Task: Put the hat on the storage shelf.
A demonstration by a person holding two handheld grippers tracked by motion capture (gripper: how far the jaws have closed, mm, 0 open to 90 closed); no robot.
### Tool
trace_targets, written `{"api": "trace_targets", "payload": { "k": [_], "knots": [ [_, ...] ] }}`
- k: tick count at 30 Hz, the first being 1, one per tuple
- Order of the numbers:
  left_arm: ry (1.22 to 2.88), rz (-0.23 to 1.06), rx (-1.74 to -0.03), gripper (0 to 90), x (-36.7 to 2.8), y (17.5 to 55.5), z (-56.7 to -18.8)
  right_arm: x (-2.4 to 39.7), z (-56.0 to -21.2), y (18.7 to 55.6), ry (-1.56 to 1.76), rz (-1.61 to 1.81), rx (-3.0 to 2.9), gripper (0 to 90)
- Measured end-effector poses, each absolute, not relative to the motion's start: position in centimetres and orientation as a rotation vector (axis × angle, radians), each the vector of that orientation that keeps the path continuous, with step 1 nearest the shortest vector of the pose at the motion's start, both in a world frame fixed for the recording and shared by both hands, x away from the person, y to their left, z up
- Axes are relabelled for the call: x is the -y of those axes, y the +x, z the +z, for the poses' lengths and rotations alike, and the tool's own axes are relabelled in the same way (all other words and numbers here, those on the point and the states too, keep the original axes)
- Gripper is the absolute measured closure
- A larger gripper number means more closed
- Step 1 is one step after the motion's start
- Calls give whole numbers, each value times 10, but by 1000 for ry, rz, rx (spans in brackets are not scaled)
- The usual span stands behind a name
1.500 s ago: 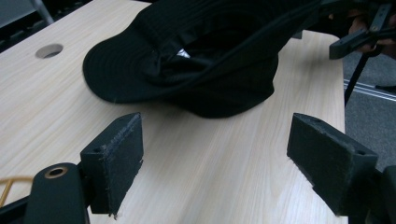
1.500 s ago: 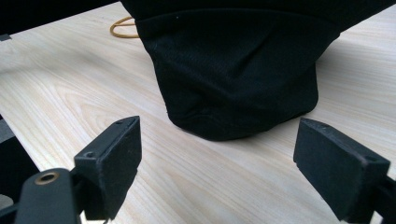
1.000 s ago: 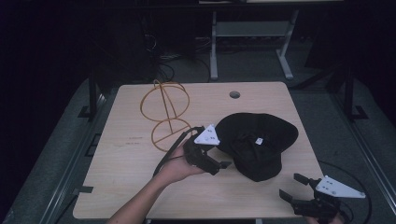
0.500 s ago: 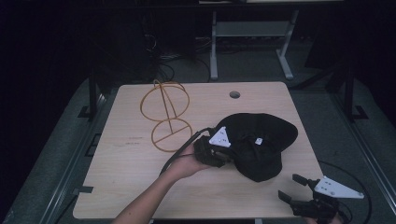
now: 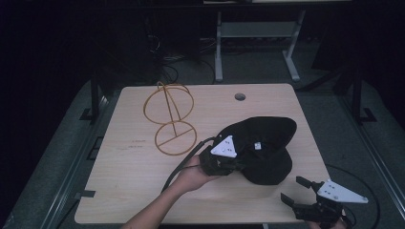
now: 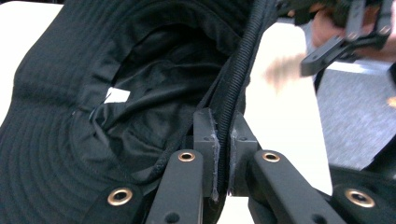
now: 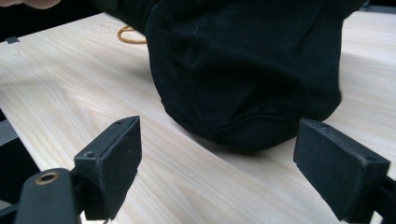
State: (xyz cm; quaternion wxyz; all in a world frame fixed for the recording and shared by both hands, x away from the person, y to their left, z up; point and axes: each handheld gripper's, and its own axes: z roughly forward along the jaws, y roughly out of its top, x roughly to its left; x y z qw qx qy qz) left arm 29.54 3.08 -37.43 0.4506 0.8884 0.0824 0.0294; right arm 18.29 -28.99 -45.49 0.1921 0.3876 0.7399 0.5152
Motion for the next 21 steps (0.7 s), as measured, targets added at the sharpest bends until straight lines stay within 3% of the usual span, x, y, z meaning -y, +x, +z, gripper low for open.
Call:
{"api": "trace_targets", "payload": {
  "k": [17,21],
  "knots": [
    [2050,-56,-241,856,-42,298,-356,264,-443,203,1018,1461,-2045,149],
    [2051,-59,-232,856,-38,296,-354,259,-443,208,995,1448,-2059,250]
  ]
}}
